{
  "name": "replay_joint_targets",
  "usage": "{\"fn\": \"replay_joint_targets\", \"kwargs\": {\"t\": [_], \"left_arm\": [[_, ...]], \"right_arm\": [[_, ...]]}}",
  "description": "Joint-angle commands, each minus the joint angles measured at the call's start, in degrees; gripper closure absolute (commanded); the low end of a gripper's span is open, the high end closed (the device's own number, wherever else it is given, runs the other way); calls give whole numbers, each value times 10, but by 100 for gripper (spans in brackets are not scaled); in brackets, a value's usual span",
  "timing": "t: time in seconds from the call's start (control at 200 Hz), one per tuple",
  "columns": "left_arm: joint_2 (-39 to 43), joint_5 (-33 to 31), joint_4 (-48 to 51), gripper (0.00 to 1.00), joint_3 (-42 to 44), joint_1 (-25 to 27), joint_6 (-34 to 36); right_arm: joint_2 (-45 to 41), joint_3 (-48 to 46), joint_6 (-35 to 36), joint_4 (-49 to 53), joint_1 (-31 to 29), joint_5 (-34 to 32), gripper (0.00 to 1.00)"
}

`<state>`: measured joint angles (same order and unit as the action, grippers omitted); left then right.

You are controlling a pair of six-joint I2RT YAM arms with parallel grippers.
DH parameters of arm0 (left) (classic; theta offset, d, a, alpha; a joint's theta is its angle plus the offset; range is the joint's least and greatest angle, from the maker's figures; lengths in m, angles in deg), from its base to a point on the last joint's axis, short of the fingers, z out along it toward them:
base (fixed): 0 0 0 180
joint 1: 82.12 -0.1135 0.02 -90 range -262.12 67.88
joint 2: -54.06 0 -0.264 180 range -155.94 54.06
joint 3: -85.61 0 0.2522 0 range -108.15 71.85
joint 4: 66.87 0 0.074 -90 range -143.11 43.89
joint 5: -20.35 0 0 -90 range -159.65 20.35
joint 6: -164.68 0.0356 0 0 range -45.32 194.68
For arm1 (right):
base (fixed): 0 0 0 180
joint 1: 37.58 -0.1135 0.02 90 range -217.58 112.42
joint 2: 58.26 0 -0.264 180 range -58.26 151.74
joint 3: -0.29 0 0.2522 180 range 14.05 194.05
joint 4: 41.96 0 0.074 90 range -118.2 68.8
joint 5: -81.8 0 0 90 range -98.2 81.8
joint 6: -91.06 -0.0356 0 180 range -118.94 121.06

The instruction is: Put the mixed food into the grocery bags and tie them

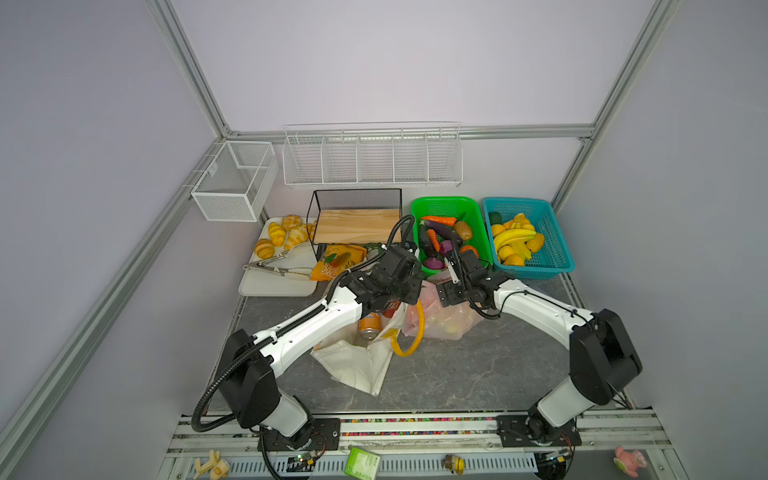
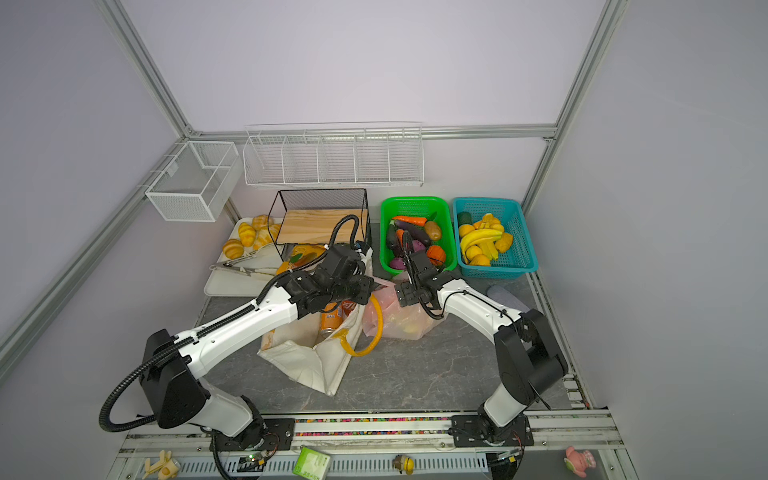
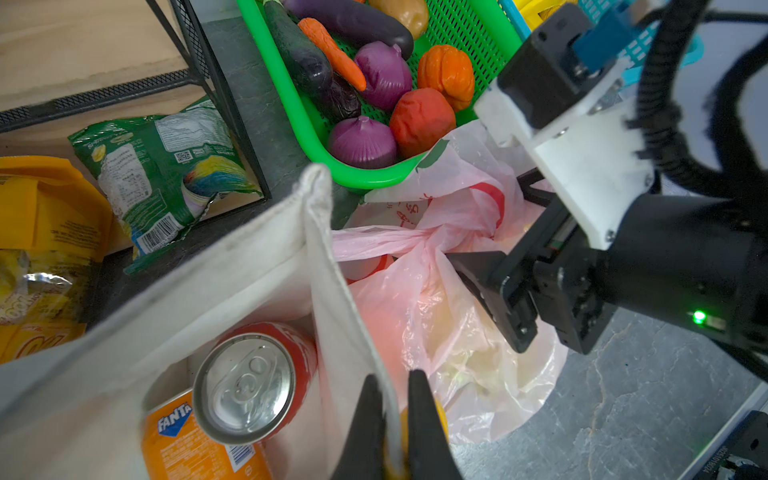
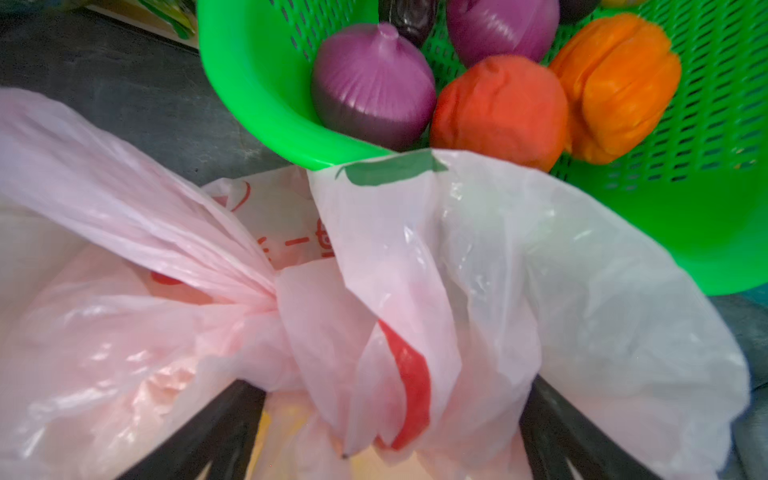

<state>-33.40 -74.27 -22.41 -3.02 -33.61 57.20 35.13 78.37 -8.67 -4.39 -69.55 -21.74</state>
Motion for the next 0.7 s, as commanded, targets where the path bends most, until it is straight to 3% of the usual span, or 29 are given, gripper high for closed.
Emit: {"fn": "replay_joint_targets", "kwargs": {"t": [0.0,0.235,0.29,0.52,0.695], "left_arm": [[13,-10,-20,100,12,0,2],[20,-6,-25,100,19,0,2],[22,-1,-29,100,20,0,2],[32,51,-58,100,20,2,-25],[19,75,-78,100,1,16,-40]], "right_arm": [[10,5,-9,-9,8,19,18],[-18,-14,-10,-11,23,32,68],[-28,-15,-8,-8,26,33,75],[-107,-27,-4,11,68,42,93],[-191,-29,-1,30,107,46,93]]}}
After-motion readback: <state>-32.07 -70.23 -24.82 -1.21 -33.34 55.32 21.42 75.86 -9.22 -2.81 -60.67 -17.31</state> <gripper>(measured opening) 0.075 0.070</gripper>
